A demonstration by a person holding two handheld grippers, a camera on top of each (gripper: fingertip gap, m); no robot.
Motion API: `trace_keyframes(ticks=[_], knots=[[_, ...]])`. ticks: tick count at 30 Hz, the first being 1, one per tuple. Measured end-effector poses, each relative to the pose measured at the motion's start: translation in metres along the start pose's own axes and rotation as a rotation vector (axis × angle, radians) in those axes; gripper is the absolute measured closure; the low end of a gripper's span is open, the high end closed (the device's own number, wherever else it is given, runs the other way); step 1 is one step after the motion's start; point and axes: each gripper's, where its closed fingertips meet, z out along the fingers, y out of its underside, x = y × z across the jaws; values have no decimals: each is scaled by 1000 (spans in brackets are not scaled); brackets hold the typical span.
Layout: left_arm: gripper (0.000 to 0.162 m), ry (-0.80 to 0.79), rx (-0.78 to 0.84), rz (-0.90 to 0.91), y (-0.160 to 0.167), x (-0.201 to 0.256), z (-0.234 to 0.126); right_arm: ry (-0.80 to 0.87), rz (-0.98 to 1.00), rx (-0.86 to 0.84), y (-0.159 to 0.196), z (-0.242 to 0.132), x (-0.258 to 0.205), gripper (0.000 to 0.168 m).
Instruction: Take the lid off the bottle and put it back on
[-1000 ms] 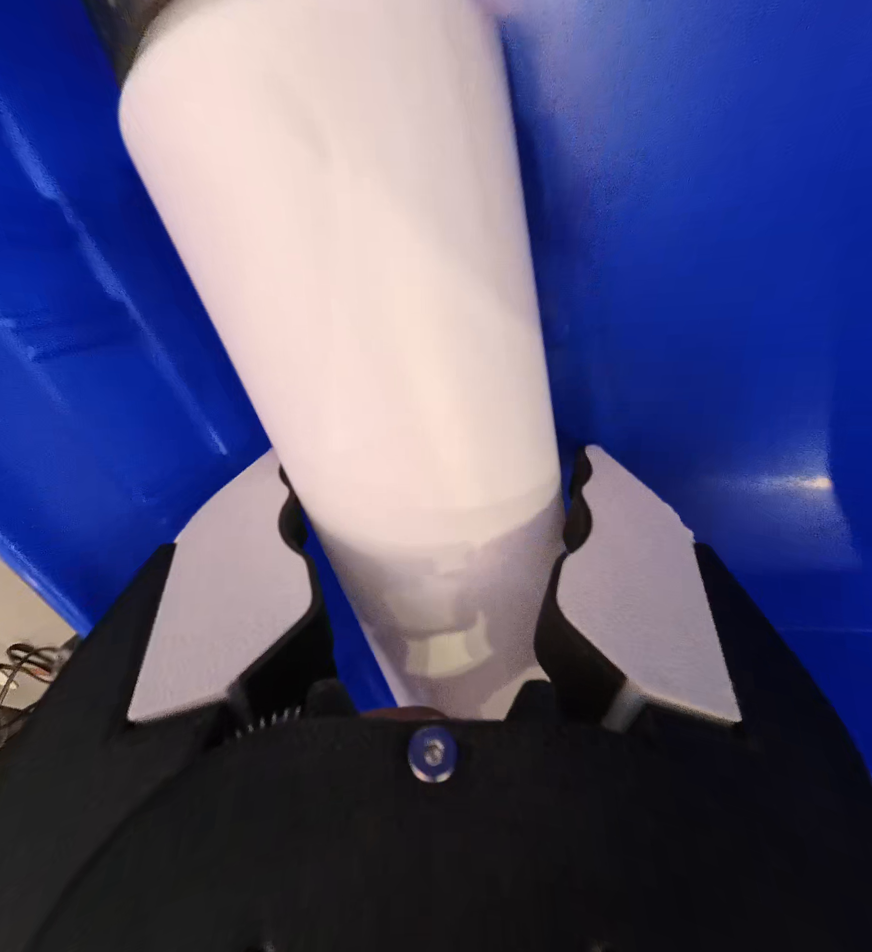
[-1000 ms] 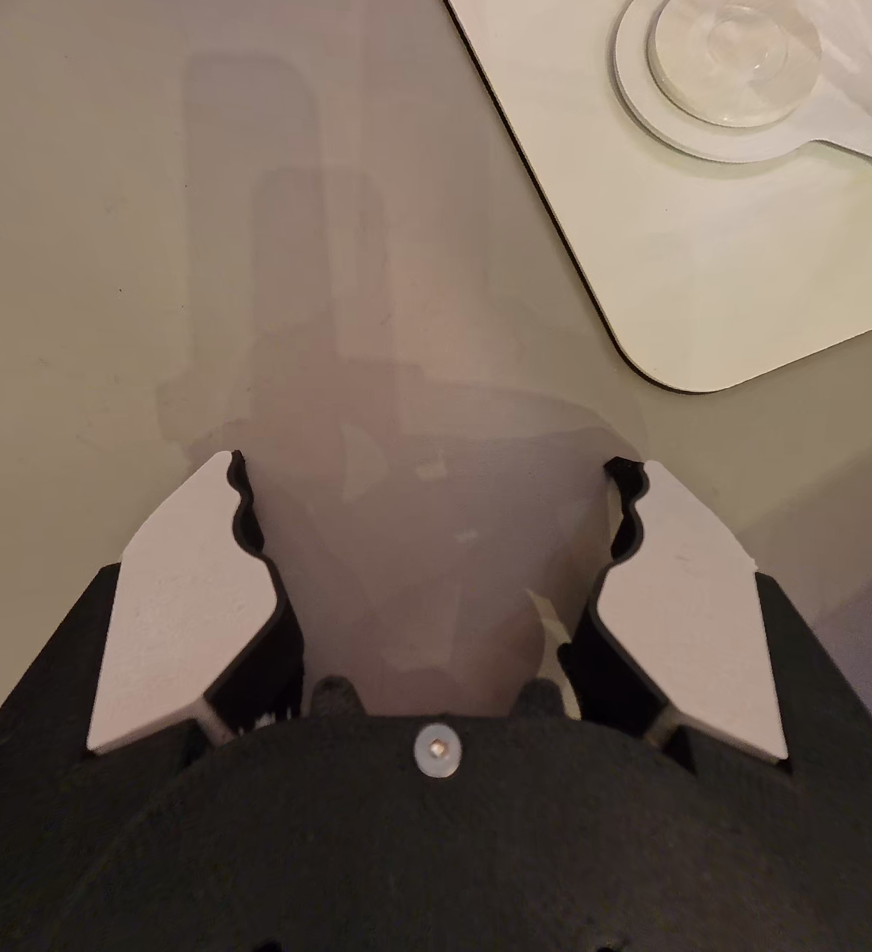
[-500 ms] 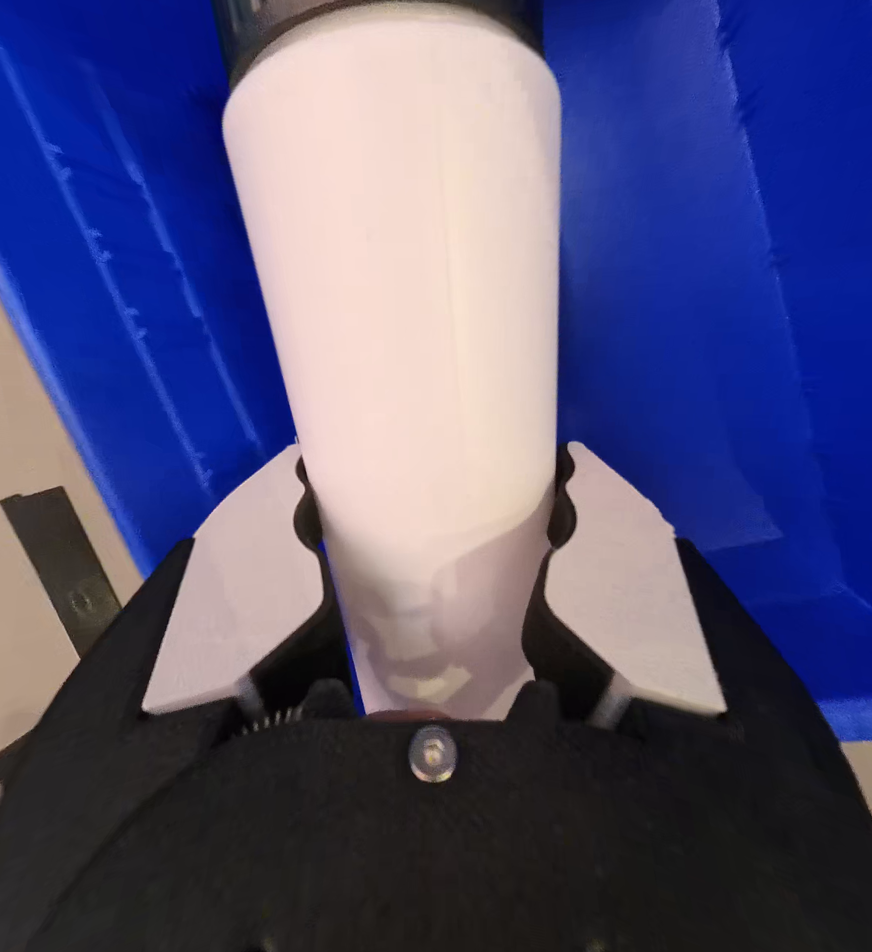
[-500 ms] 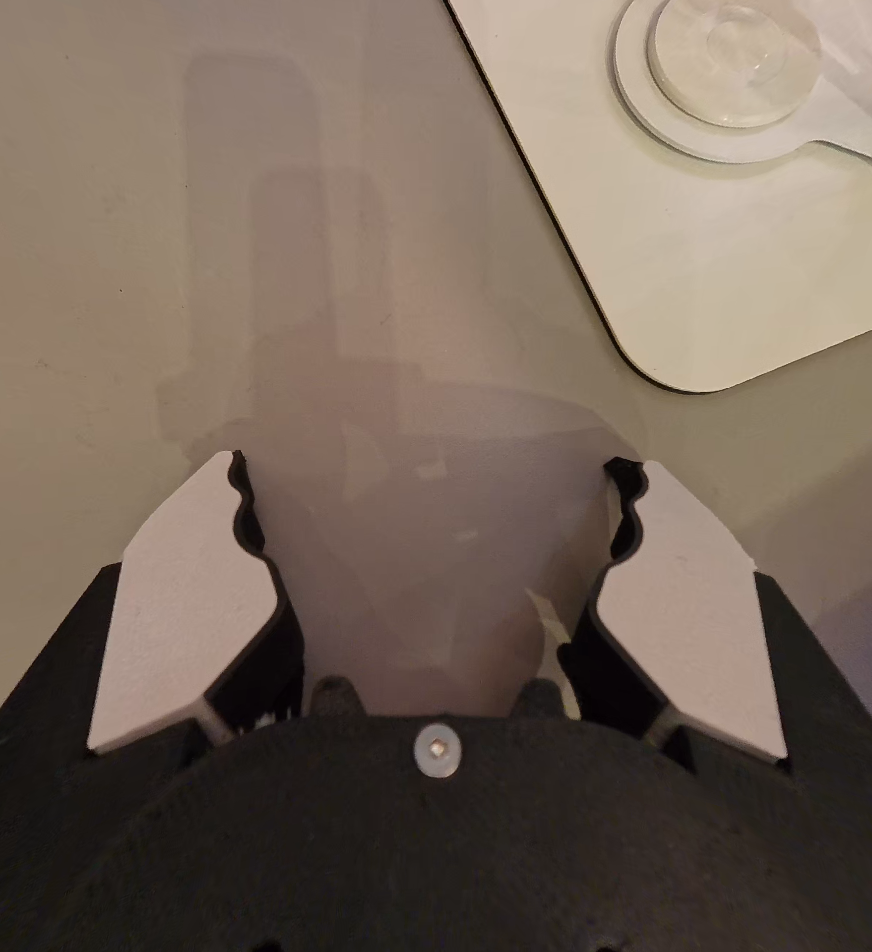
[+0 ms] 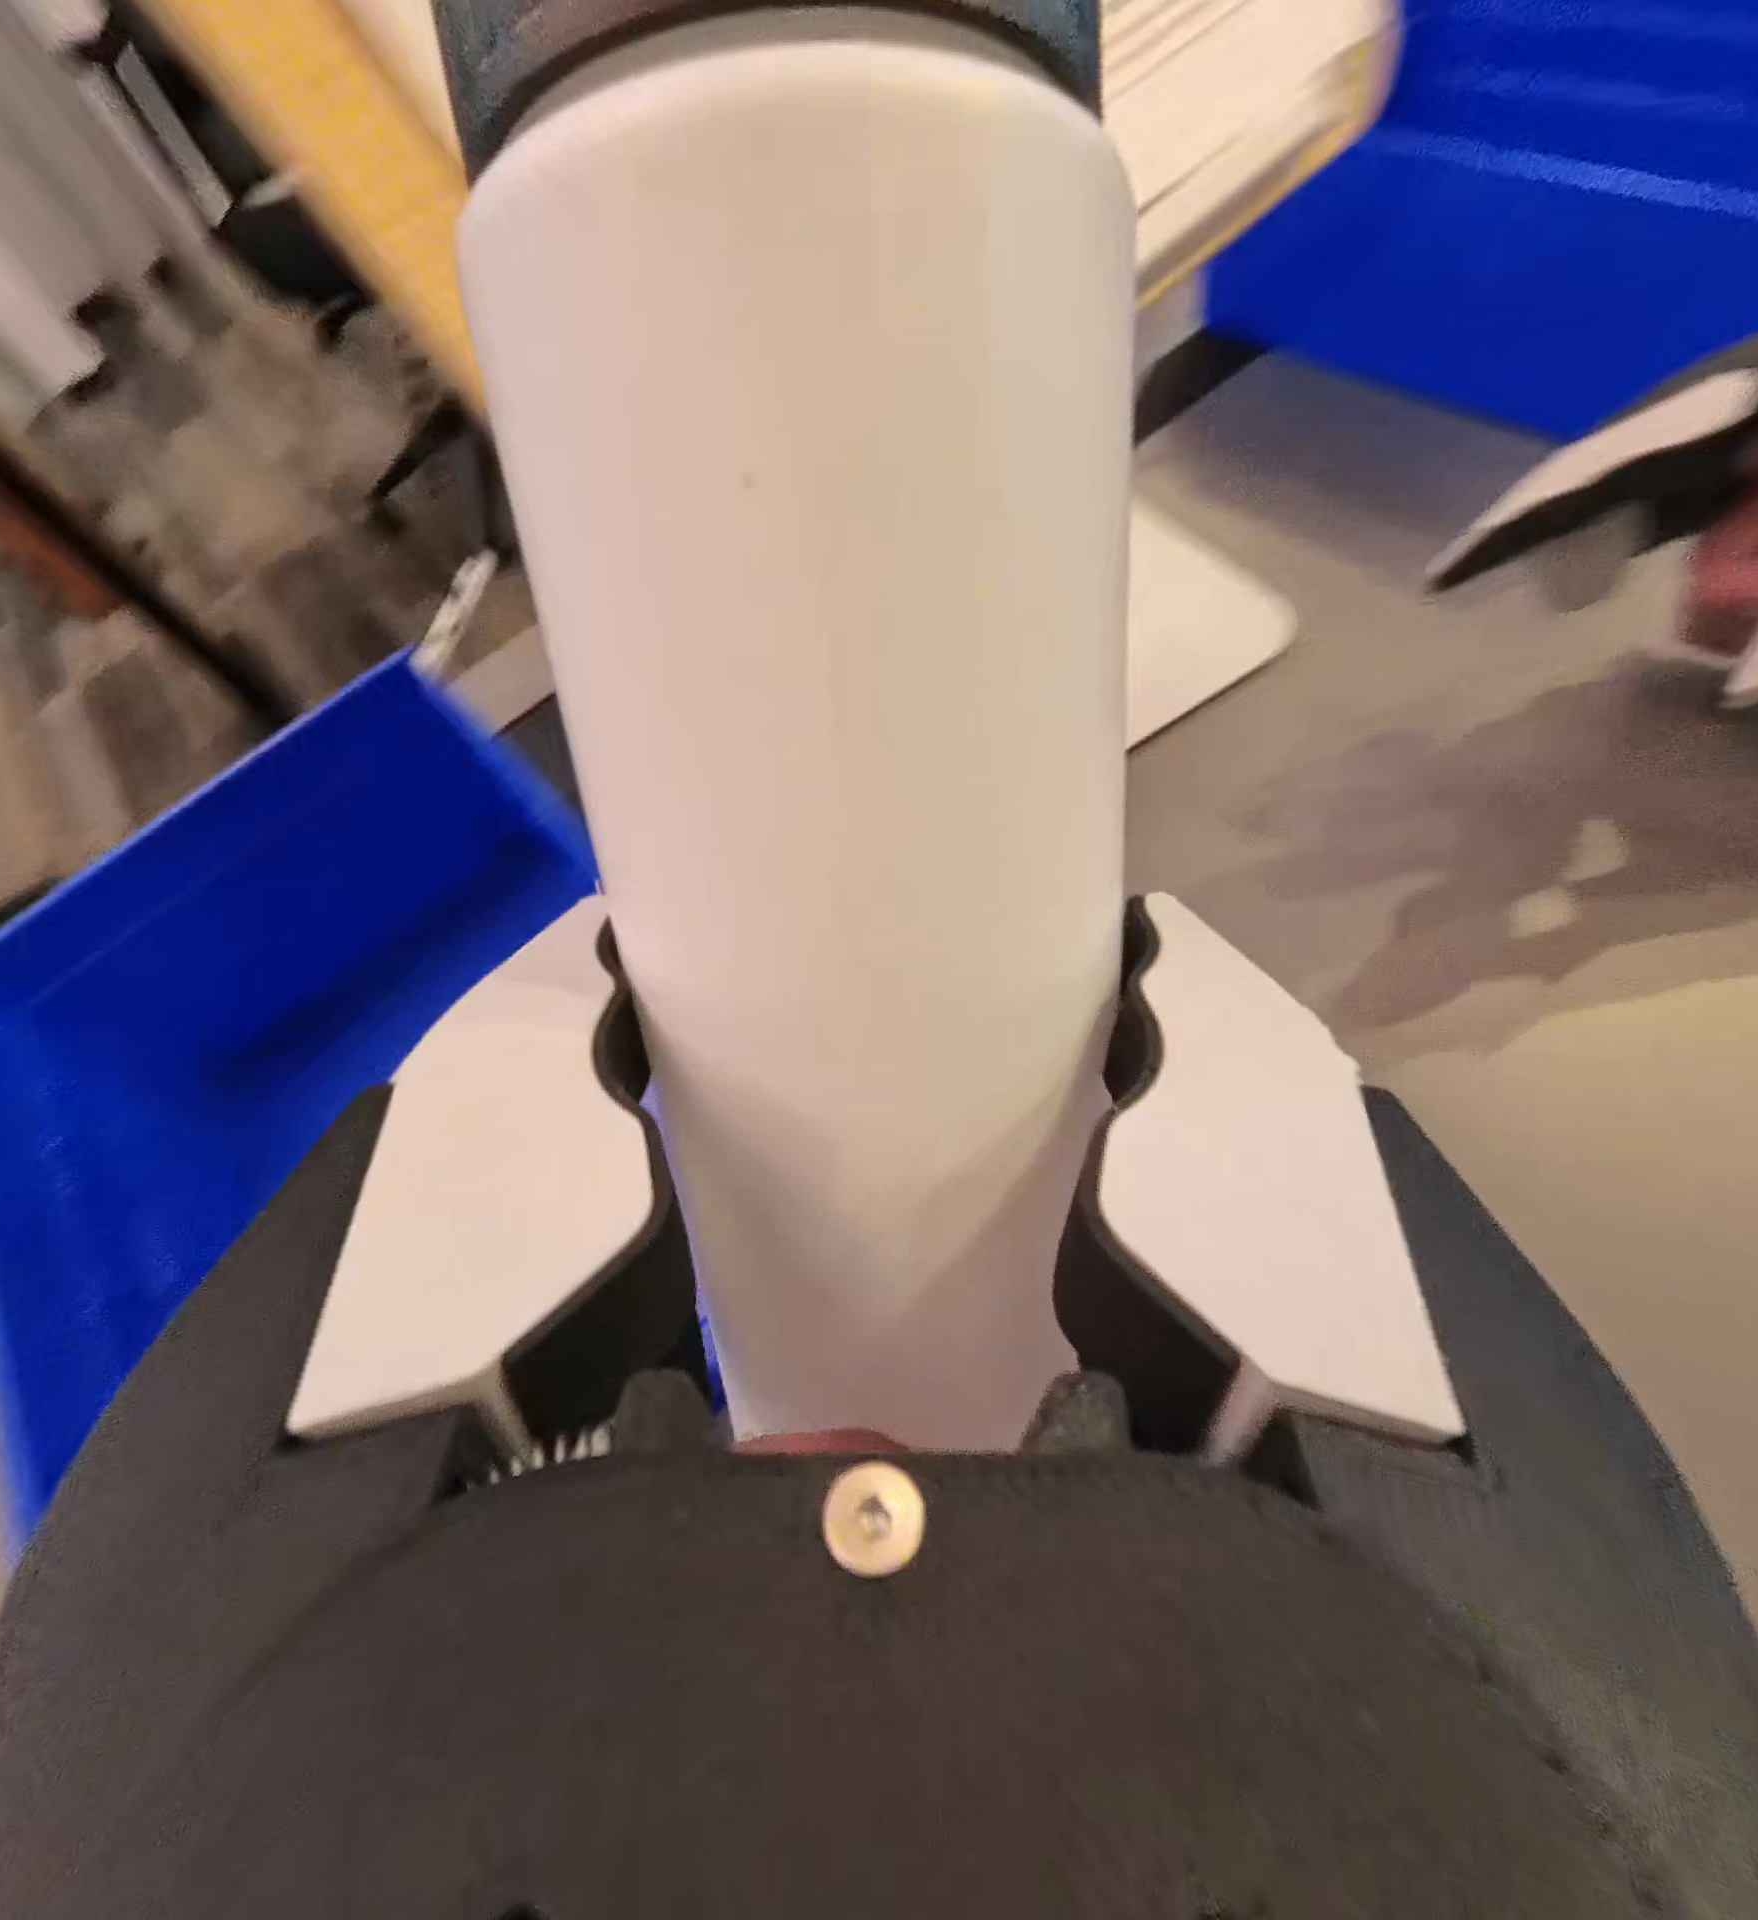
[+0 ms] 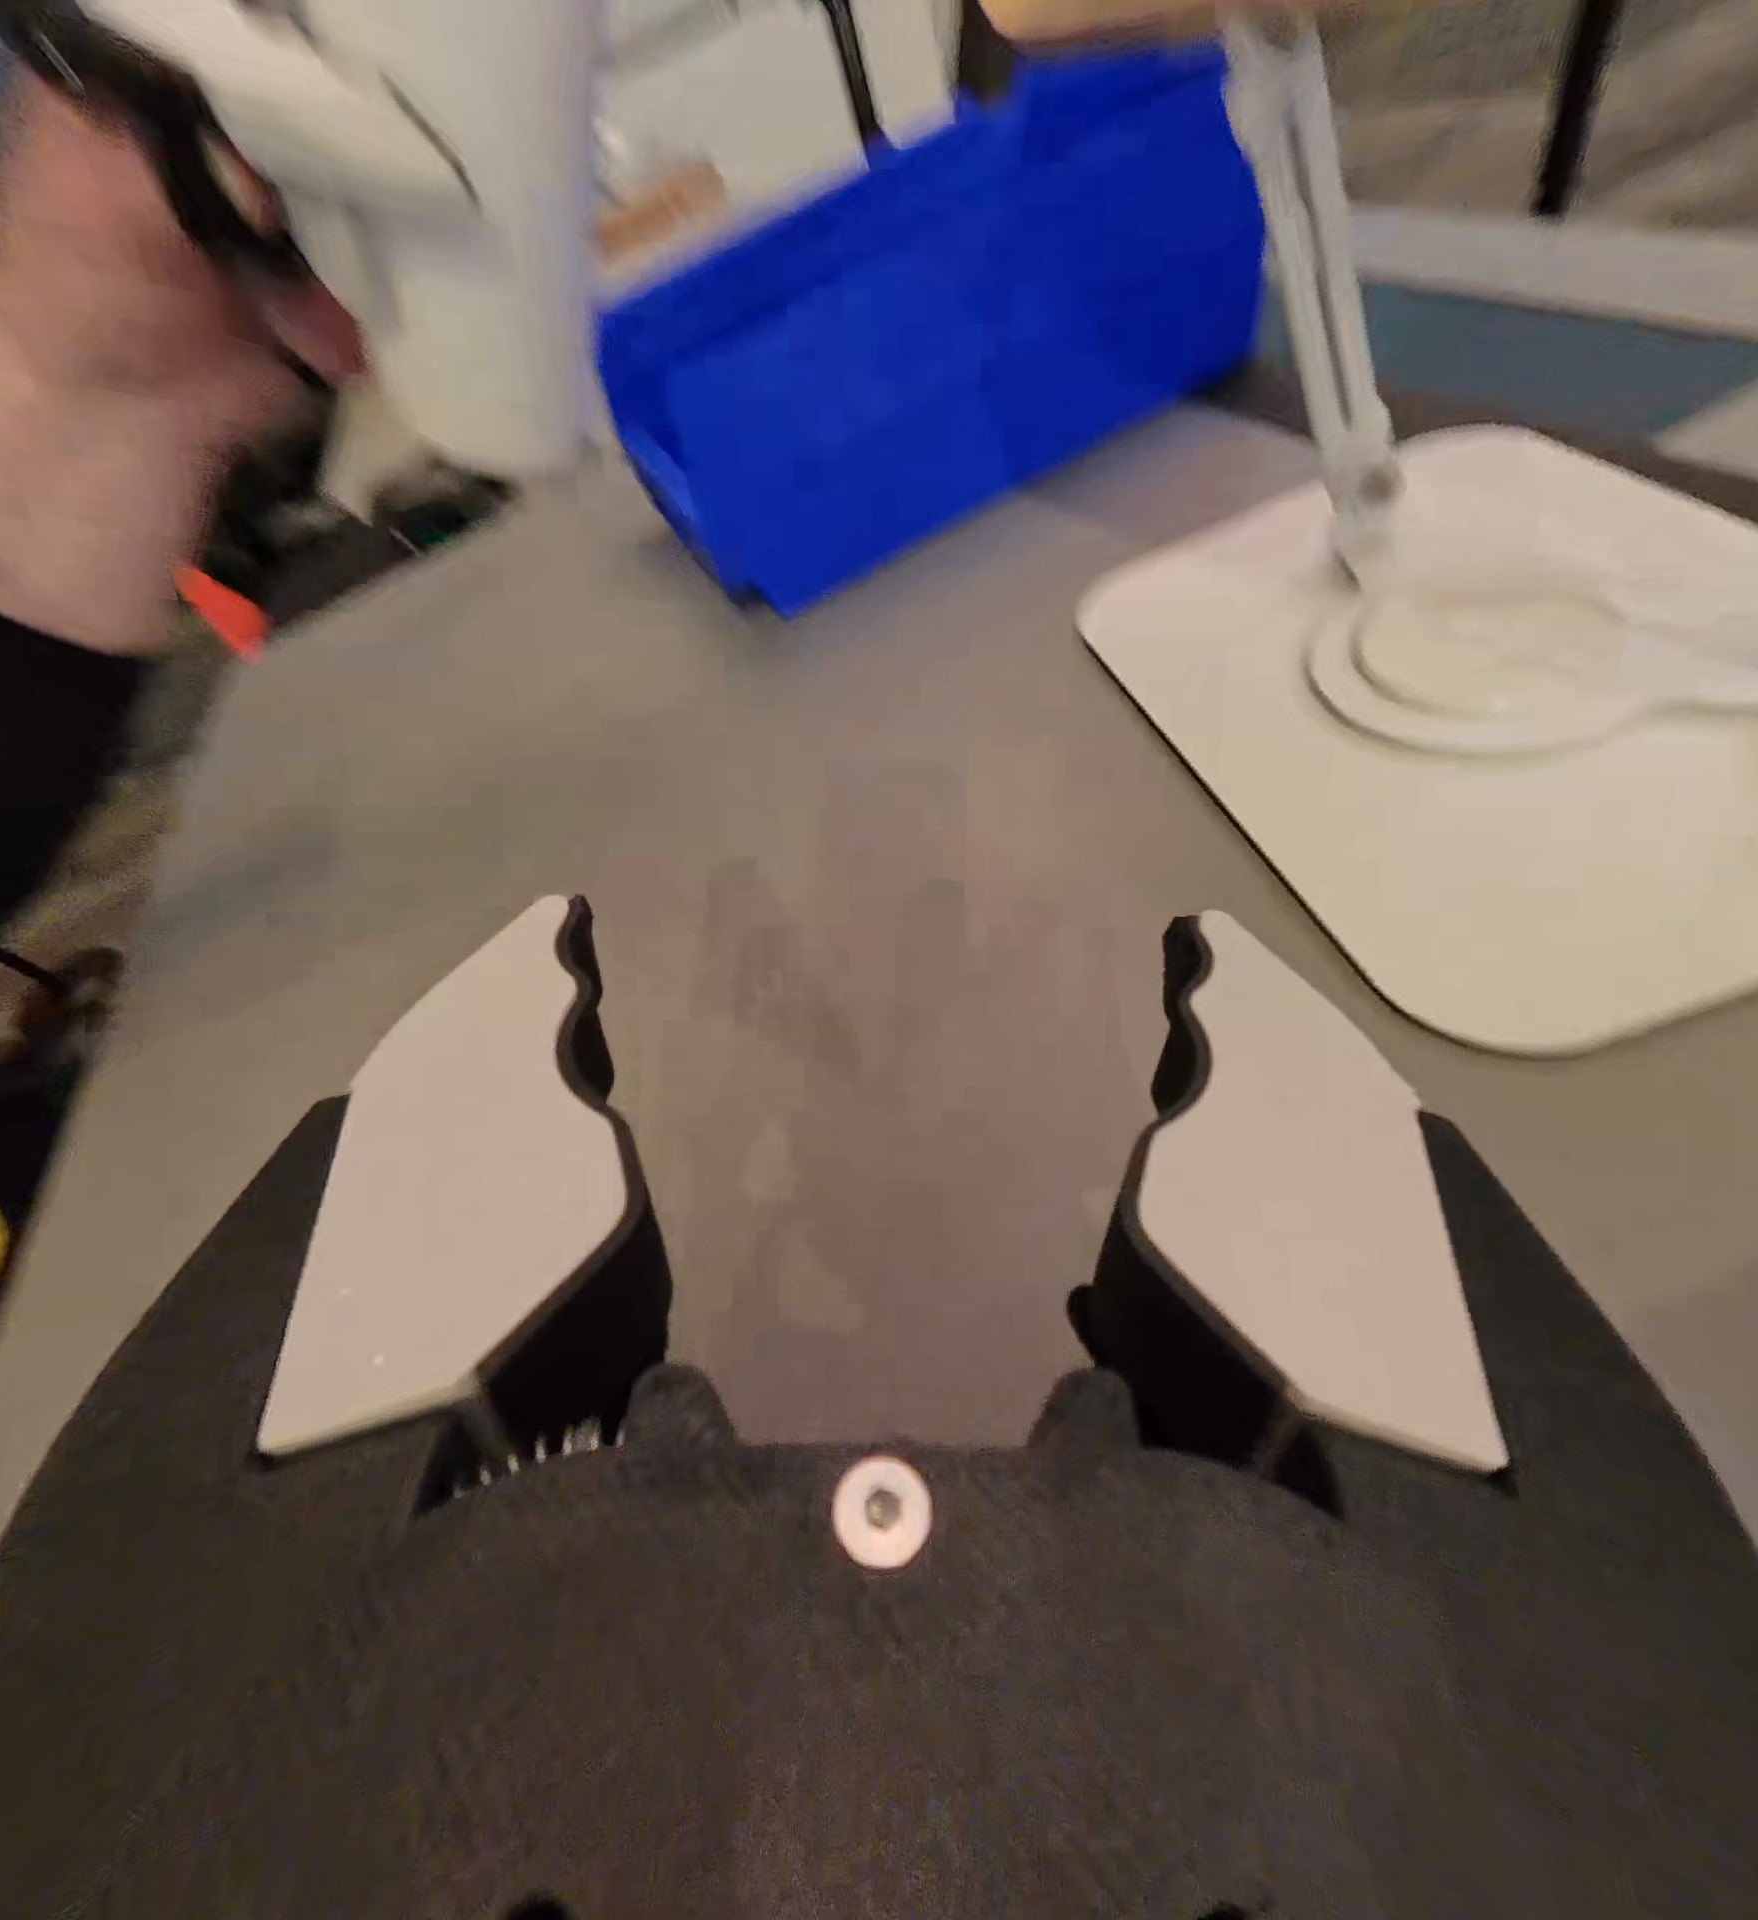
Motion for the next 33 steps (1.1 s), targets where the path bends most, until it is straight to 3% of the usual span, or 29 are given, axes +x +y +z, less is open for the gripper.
trace_keyframes(ticks=[4,8,11,13,19,21,23,24,27,29,33], knots=[[74,246,158,3,-26,103,31,-143,-10,166,-30,-6,-36,56],[75,429,170,26,-26,184,72,-248,-12,297,-50,-16,-59,48],[74,537,160,53,-21,226,92,-281,9,349,-59,-24,-64,50],[74,589,170,67,-21,248,99,-294,-5,333,-59,-29,-65,66],[73,652,182,52,-25,263,108,-224,-74,214,-56,-35,-65,73],[62,646,173,84,-26,263,109,-211,-135,154,-52,-33,-71,73],[41,662,191,78,-32,263,106,-182,-196,89,-45,-29,-73,73],[39,687,199,71,-35,265,104,-175,-219,67,-43,-28,-74,73],[45,692,184,107,-34,270,108,-215,-222,81,-43,-27,-80,73],[59,726,202,113,-33,278,107,-234,-227,102,-43,-27,-82,73],[60,719,233,94,-35,280,107,-254,-230,109,-43,-29,-82,73]])
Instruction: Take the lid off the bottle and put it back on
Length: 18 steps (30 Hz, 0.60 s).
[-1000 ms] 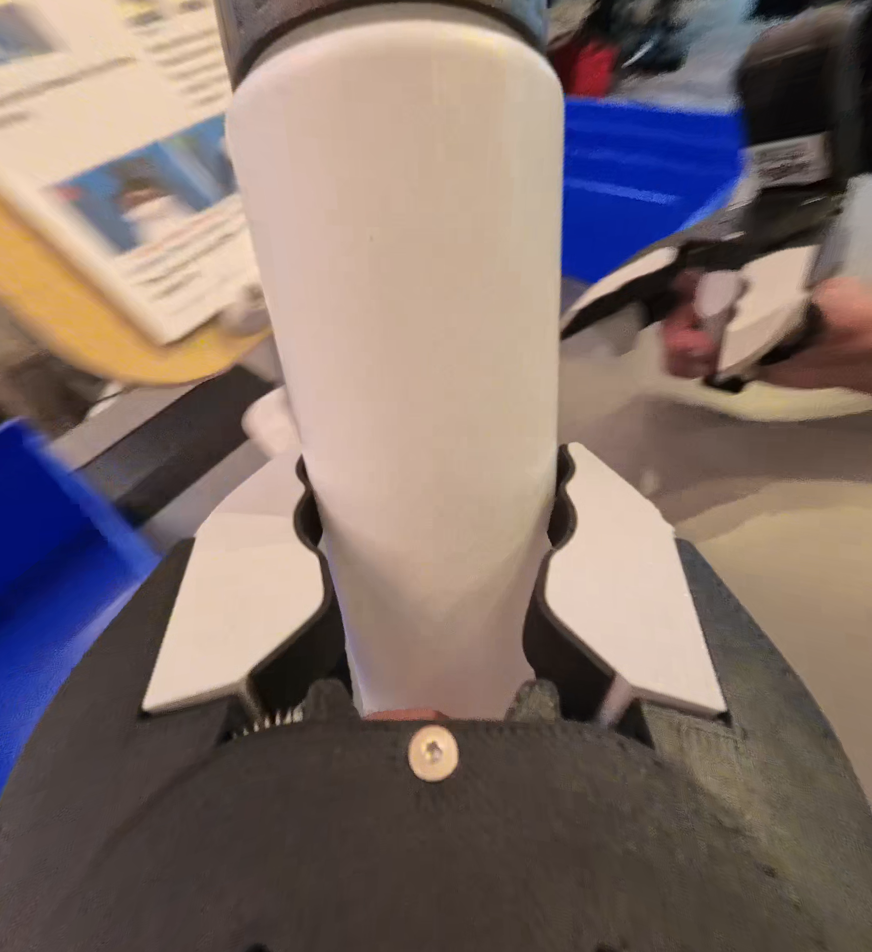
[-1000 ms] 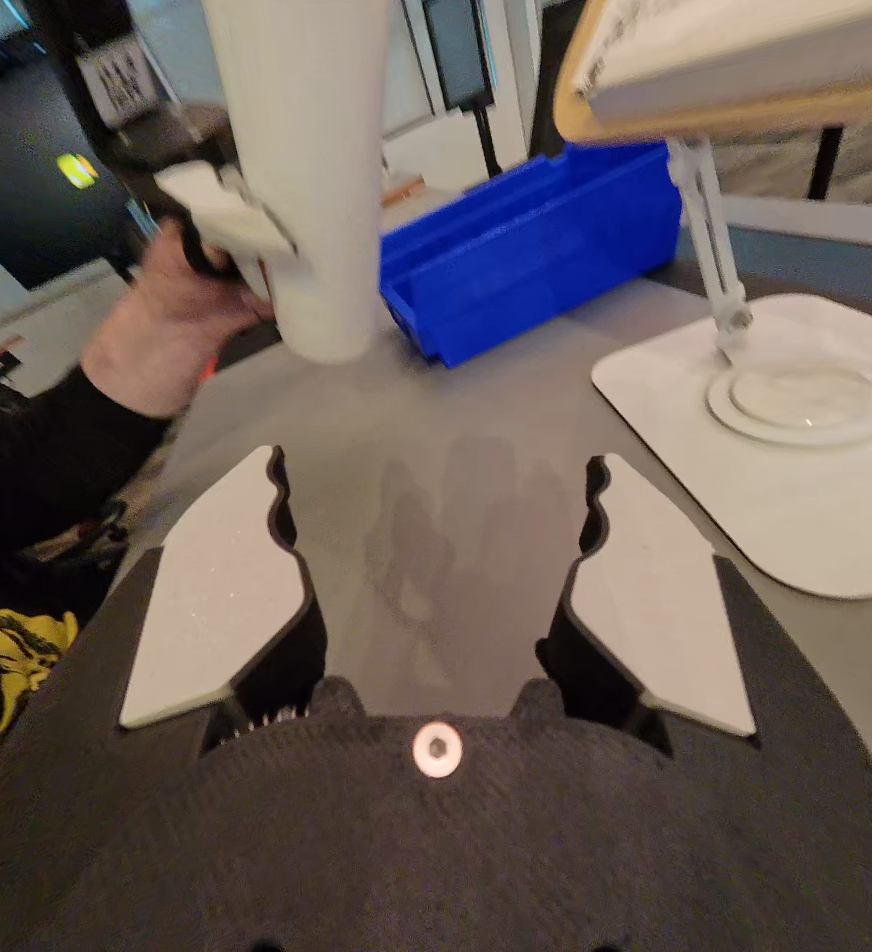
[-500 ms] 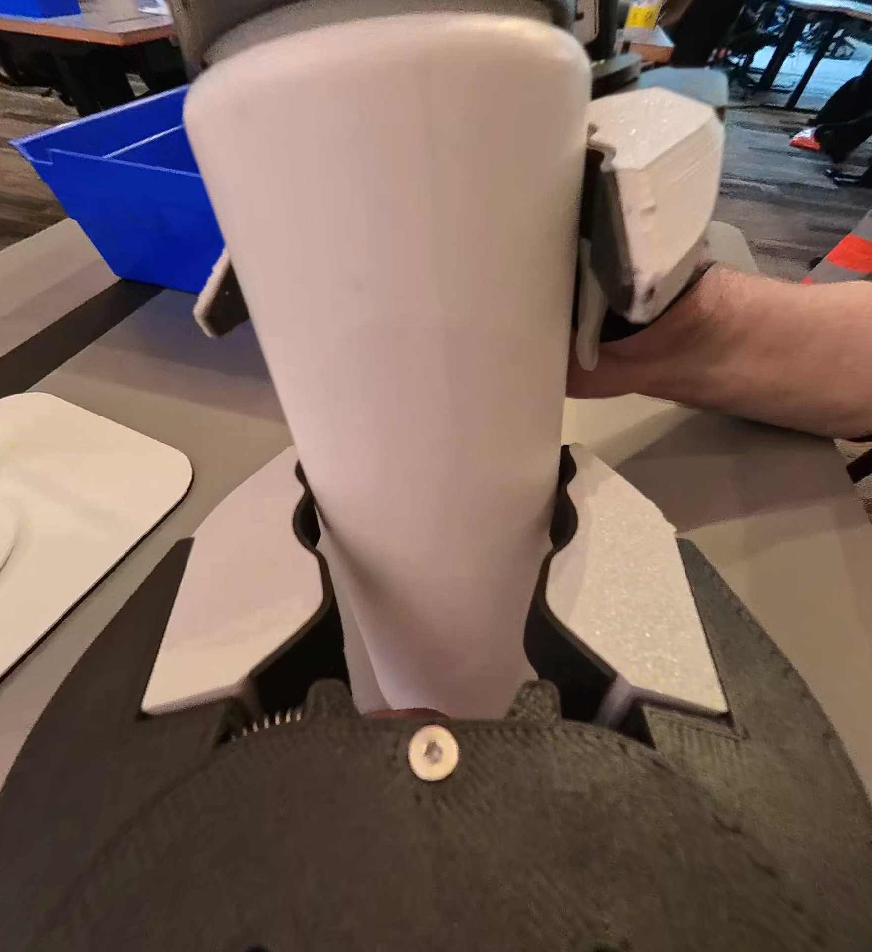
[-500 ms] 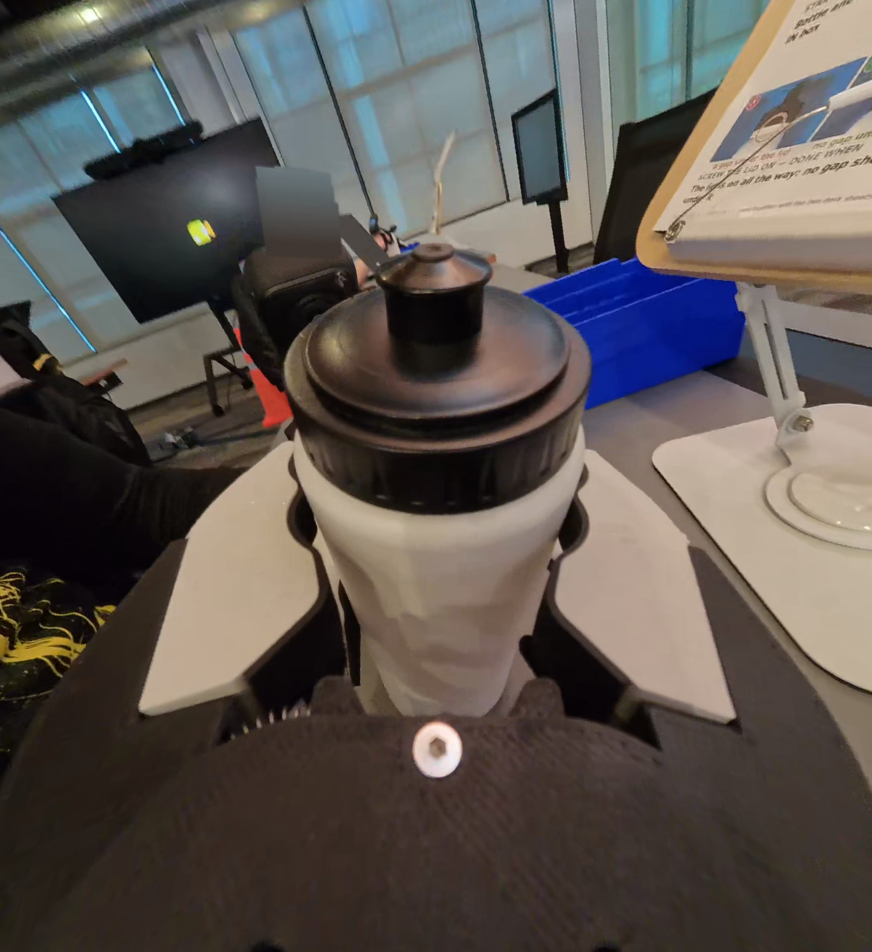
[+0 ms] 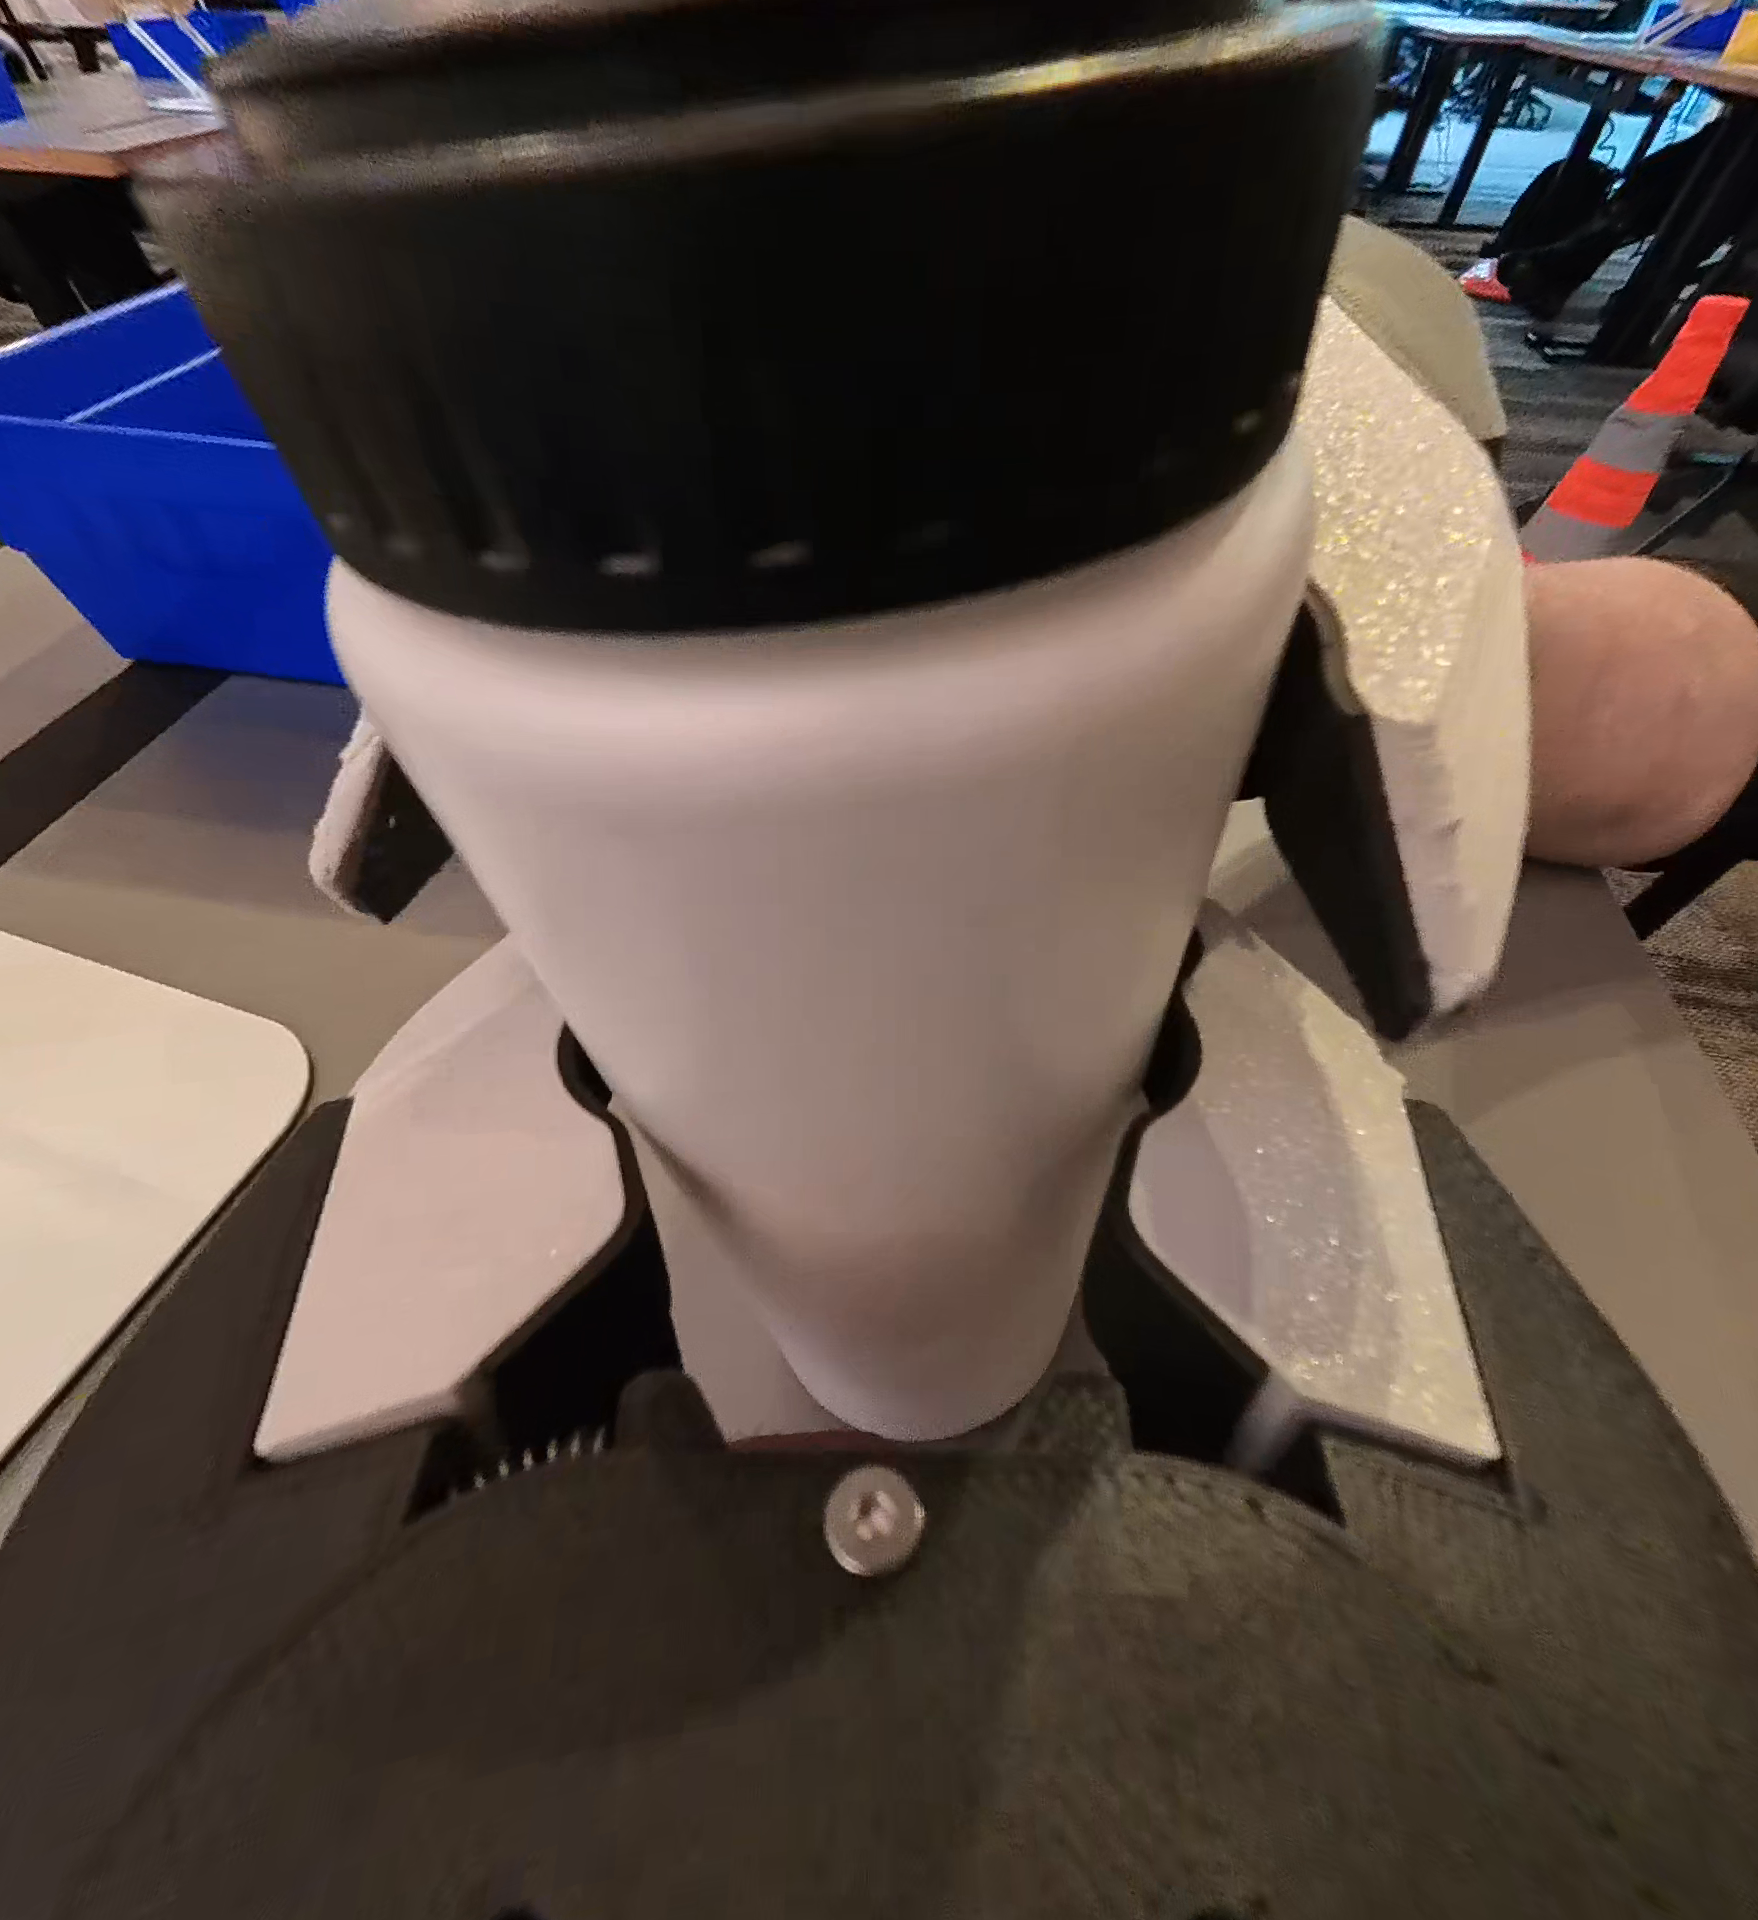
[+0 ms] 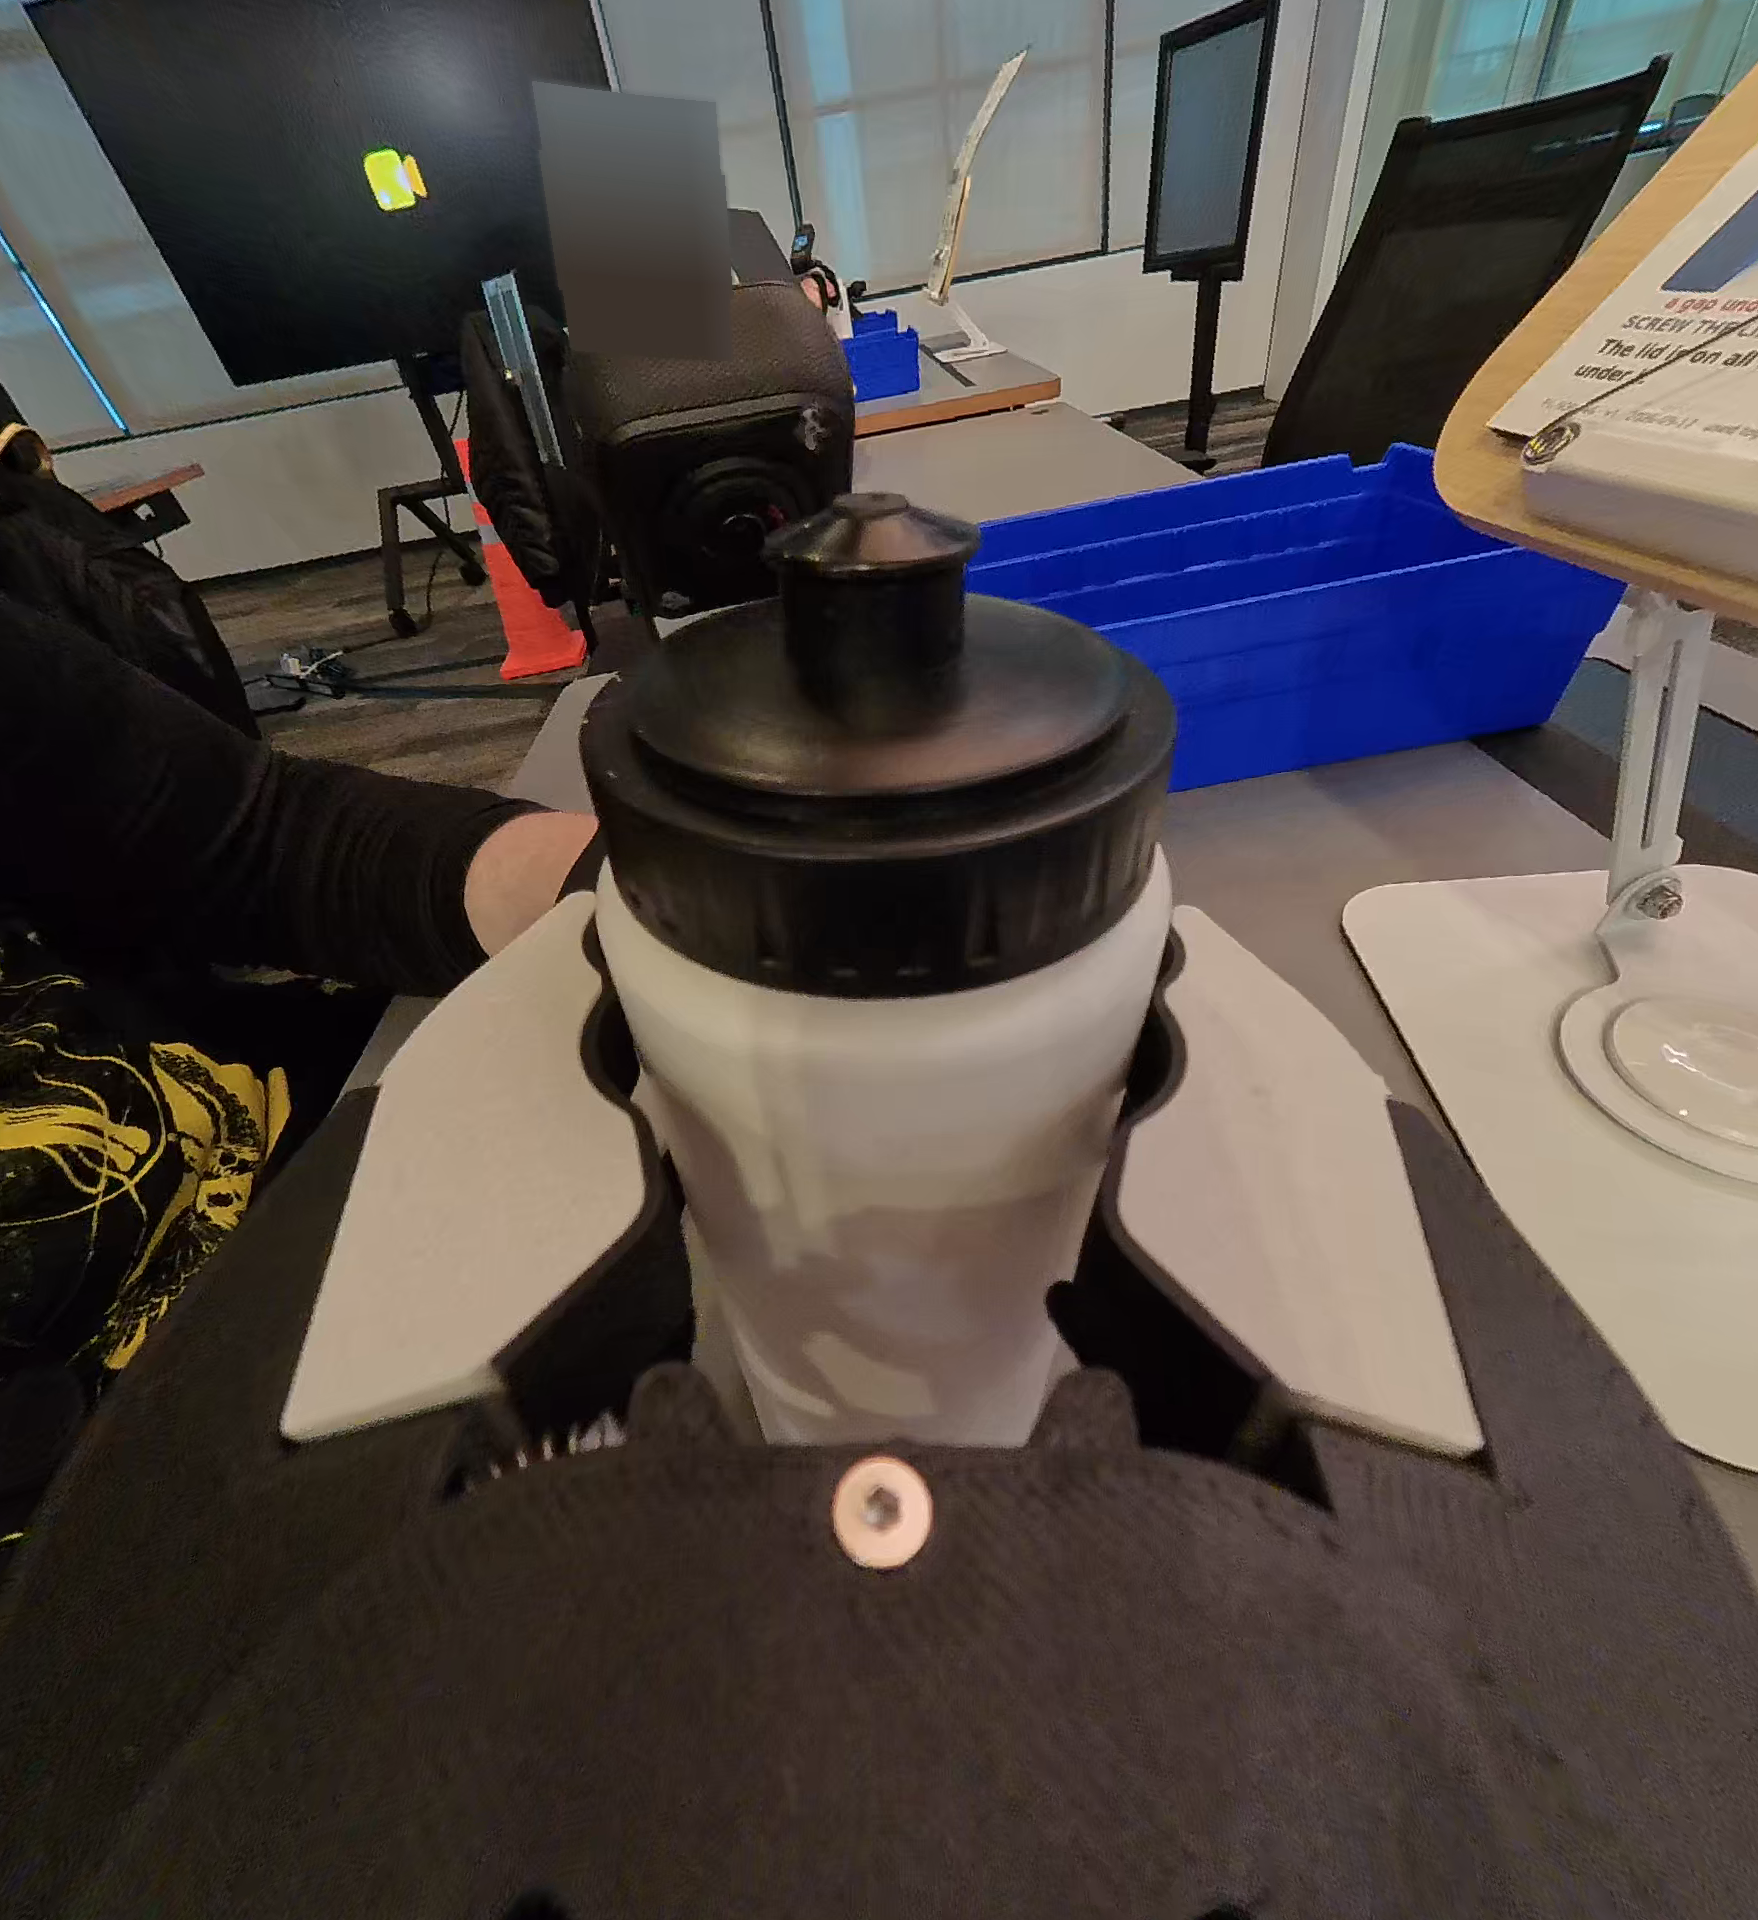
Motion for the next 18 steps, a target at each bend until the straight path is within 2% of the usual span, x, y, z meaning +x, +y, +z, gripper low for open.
trace_keyframes(ticks=[18], knots=[[63,53,128,-30,-2,6,-5,-67,-23,4,5,-4,-7,81]])
